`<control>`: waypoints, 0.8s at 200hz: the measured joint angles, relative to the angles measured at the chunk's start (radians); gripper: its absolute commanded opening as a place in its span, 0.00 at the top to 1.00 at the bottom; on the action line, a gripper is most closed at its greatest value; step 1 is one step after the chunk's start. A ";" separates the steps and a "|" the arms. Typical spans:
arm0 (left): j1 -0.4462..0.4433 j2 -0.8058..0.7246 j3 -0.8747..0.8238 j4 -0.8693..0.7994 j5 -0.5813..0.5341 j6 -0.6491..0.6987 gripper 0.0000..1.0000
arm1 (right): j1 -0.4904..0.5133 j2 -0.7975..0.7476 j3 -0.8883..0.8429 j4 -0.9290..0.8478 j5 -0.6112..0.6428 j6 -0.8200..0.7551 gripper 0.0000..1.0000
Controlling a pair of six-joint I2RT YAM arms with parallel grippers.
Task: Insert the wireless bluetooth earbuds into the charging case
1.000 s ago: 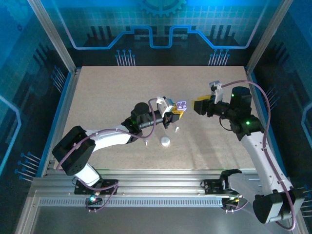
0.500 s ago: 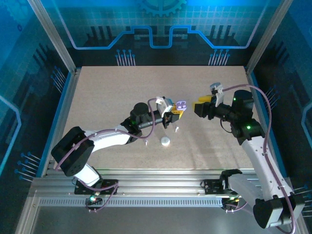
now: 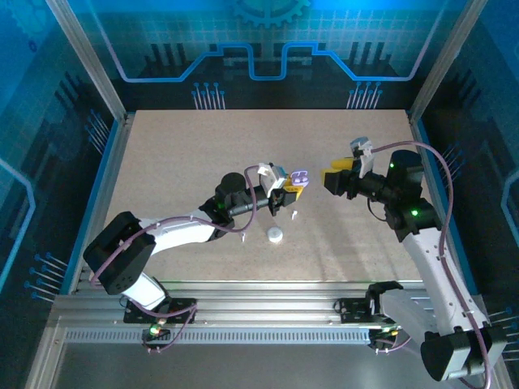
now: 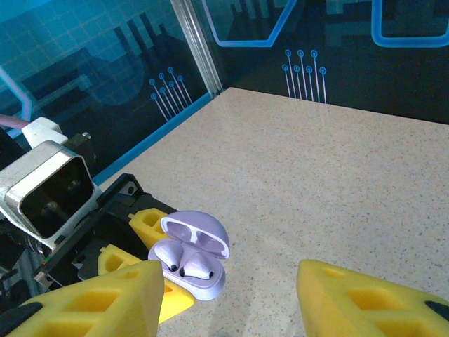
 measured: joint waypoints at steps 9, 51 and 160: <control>0.000 0.000 0.000 0.000 0.000 0.000 0.85 | -0.001 -0.001 -0.002 0.002 -0.004 -0.007 0.46; 0.000 -0.003 -0.002 0.000 0.004 0.000 0.85 | -0.014 -0.045 -0.059 0.071 -0.087 -0.108 0.41; 0.000 -0.024 -0.004 -0.011 0.064 0.025 0.85 | -0.055 0.054 -0.024 0.013 -0.339 -0.455 0.25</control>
